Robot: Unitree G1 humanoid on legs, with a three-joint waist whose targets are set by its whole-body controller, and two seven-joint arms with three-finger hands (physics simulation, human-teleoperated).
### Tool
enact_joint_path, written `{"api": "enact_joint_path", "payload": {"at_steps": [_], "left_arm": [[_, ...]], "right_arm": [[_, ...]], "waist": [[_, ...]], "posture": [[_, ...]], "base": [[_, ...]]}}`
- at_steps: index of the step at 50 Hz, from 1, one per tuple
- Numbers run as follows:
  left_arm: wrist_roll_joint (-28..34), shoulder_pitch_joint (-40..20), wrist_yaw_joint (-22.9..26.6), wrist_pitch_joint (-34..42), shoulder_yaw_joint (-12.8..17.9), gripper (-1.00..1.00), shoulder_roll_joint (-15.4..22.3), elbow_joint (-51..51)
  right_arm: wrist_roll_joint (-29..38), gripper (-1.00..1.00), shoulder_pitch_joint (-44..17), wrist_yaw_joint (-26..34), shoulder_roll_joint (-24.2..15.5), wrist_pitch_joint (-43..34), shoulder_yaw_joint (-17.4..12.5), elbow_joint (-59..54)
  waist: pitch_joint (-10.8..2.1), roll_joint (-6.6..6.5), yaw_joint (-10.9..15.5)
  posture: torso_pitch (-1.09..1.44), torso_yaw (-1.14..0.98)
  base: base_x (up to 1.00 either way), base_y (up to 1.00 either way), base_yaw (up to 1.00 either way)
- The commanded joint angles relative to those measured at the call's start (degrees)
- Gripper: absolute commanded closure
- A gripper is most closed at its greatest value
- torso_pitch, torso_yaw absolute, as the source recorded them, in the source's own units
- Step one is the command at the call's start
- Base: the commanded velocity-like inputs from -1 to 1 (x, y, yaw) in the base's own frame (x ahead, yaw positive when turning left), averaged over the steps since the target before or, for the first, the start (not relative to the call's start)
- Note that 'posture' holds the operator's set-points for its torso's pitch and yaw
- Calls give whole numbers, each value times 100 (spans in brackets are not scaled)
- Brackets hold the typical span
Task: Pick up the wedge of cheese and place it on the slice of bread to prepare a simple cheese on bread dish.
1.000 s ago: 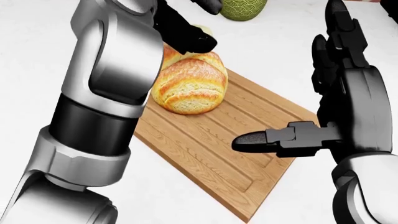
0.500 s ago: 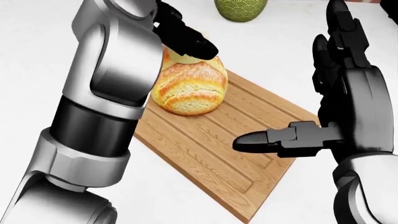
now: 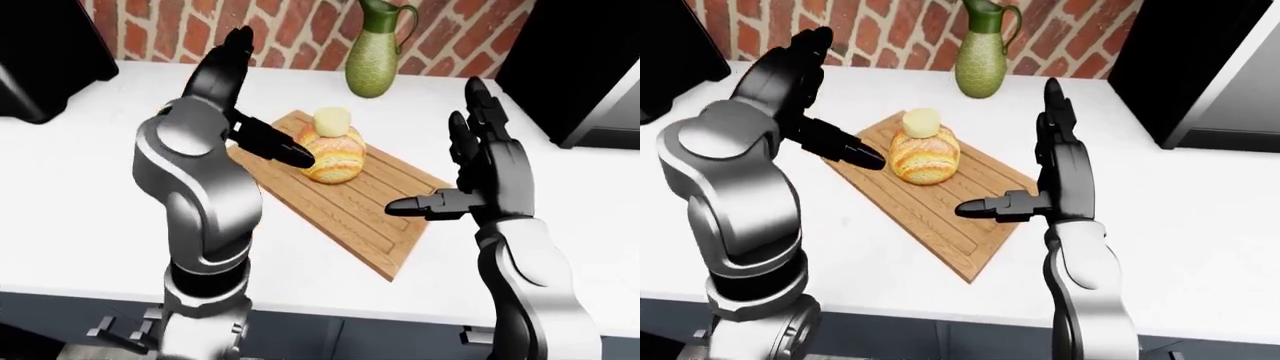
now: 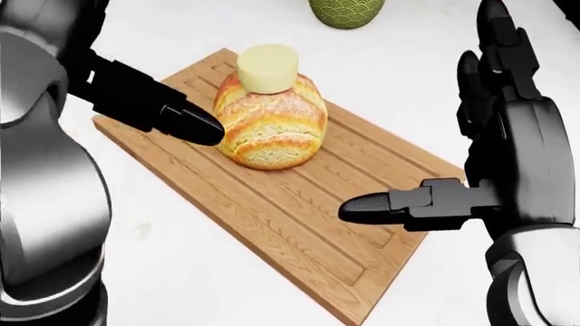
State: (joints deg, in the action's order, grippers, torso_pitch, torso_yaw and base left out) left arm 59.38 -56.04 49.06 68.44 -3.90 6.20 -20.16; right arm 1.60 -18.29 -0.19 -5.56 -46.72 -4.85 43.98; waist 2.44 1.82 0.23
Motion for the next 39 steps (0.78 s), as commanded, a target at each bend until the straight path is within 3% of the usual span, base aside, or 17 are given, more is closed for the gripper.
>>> {"api": "enact_joint_path", "payload": {"at_steps": [1,7,11,18,20,25,30,39], "left_arm": [[374,-61,255,-103,84,-100,74,-410],[955,505,785,-124,208,-100,89,-1340],[804,1018,753,-224,575,-100,137,-1929],[-500,1584,105,179,1219,-100,738,-2656],[-1069,1770,-301,111,1461,-100,772,-2704],[-2219,2221,-1222,-38,1726,-100,961,-2769],[-3258,2690,-2016,-526,2092,-100,1102,-2489],[-4599,3009,-3050,-1294,2528,-100,1442,-1550]], "right_arm": [[49,-100,-129,-7,-32,117,-23,189],[150,-100,-171,31,-70,-135,-56,343],[137,-100,-147,78,-112,-247,-152,493],[86,-100,-265,150,-309,-840,-418,1015],[84,-100,-222,185,-375,-870,-522,1064],[-24,-100,-59,349,-536,-1114,-950,1422],[-160,-100,-45,473,-724,-1332,-1349,1598],[-410,-100,37,480,-867,-1268,-1699,1491]], "waist": [[-148,0,0],[-137,6,11],[-134,7,18],[-148,-34,15],[-135,-36,18],[-148,-52,32],[-141,-71,36],[-155,-111,21]], "posture": [[0,0],[0,0],[0,0],[0,0],[0,0],[0,0],[0,0],[0,0]], "base": [[0,0,0],[0,0,0],[0,0,0],[0,0,0],[0,0,0],[0,0,0],[0,0,0],[0,0,0]]}}
